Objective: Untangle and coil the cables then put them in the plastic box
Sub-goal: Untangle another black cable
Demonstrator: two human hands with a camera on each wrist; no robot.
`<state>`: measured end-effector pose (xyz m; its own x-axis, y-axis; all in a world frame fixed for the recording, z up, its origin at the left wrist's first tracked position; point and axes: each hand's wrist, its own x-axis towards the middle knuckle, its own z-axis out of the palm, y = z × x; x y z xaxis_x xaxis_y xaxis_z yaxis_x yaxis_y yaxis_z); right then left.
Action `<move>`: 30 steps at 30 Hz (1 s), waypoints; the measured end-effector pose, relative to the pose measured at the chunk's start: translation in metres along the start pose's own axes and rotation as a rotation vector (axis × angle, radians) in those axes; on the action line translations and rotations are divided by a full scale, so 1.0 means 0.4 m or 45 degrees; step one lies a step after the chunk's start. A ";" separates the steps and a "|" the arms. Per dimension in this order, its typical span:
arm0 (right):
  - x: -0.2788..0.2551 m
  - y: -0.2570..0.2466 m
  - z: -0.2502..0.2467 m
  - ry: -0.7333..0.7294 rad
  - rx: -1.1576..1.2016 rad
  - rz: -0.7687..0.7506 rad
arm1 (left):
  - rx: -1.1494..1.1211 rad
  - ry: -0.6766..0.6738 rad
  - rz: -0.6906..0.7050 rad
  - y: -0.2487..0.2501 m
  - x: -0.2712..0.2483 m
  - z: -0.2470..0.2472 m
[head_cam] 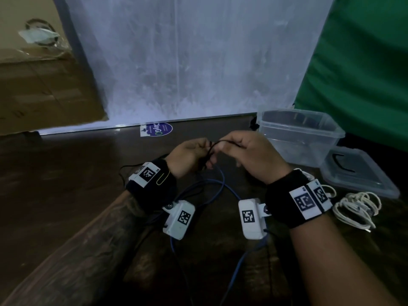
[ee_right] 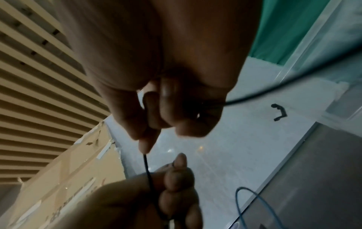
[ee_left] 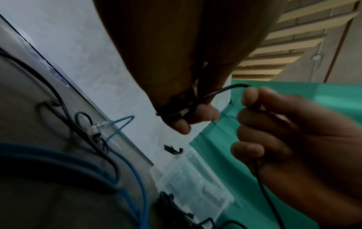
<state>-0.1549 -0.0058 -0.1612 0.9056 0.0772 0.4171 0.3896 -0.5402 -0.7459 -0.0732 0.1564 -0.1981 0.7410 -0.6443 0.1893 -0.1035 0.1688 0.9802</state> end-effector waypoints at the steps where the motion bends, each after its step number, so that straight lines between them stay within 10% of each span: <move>1: 0.004 0.012 -0.005 0.053 -0.021 -0.013 | -0.077 -0.047 -0.070 0.004 -0.005 0.011; 8: 0.000 0.092 -0.017 0.321 0.267 0.306 | -0.333 -0.267 -0.159 0.019 -0.025 0.061; 19: -0.042 0.039 0.041 -0.376 -0.163 0.266 | -0.722 0.187 0.033 0.011 0.010 0.022; 26: -0.045 0.008 0.012 -0.106 0.012 -0.045 | 0.129 0.141 0.103 -0.004 -0.002 0.016; 30: -0.038 0.017 -0.009 0.178 0.057 -0.102 | -0.037 -0.132 0.003 0.010 -0.014 0.062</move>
<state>-0.1668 -0.0138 -0.1707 0.8403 -0.0003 0.5421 0.4697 -0.4990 -0.7283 -0.0943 0.1422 -0.1940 0.6677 -0.7176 0.1979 -0.0846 0.1910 0.9779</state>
